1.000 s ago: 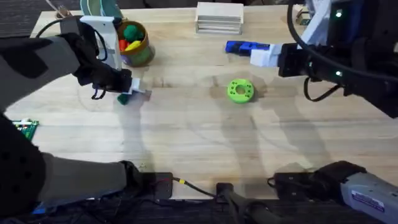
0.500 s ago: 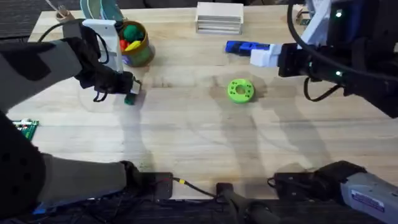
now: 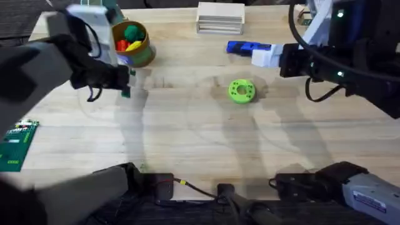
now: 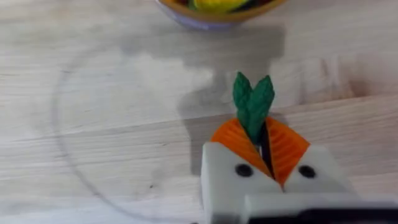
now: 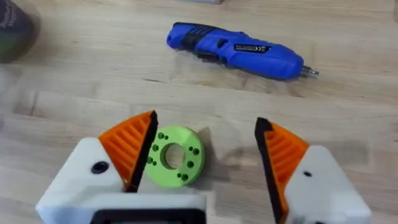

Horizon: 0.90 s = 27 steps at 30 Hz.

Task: Pick up the gripper from the table and insert it into the empty holder that is missing its gripper. Then pick up a screw, insert it into the mounting hole, and use the screwdriver to tighten it. Finally, clean up the table by picking up the vegetable and placing it into the bucket.

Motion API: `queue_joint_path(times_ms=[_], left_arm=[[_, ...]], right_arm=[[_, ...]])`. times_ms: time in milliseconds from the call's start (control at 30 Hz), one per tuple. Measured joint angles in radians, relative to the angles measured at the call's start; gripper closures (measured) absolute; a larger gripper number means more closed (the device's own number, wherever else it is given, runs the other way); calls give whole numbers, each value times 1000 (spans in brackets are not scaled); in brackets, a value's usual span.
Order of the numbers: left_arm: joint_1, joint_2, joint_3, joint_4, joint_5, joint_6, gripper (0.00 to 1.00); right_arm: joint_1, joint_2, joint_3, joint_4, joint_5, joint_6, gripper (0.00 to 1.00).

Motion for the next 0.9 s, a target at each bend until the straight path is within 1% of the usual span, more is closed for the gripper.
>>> queue_joint_path(times_ms=[100, 200, 267, 367, 433, 533, 633, 667, 700, 800, 900], left_arm=[[0, -117, 0, -10, 12, -34, 987], [0, -230, 0, -23, 58, -59, 988], [0, -294, 0, -11, 93, -69, 988], [-2, -366, 0, 63, 136, -78, 989], [-2, -385, 0, 120, 153, -81, 989], [-2, -379, 0, 199, 169, -86, 989], [-2, -335, 0, 286, 184, -118, 989], [-2, -313, 0, 318, 188, -135, 989], [-3, -236, 0, 411, 212, -189, 990], [-3, -155, 0, 490, 232, -237, 990], [-4, -69, 0, 554, 242, -264, 990]], right_arm=[[0, 0, 0, 0, 0, 0, 9], [0, 0, 0, 0, 0, 0, 7], [0, 0, 0, 0, 0, 0, 7], [0, 0, 0, 0, 0, 0, 7], [0, 0, 0, 0, 0, 0, 7], [0, 0, 0, 1, 0, 0, 7], [0, 0, 0, 1, 0, 0, 7], [0, 0, 0, 1, 0, 0, 7], [0, 0, 0, 1, 0, 0, 8], [0, 0, 0, 1, 0, 0, 7], [0, 0, 0, 1, 0, 0, 7]])
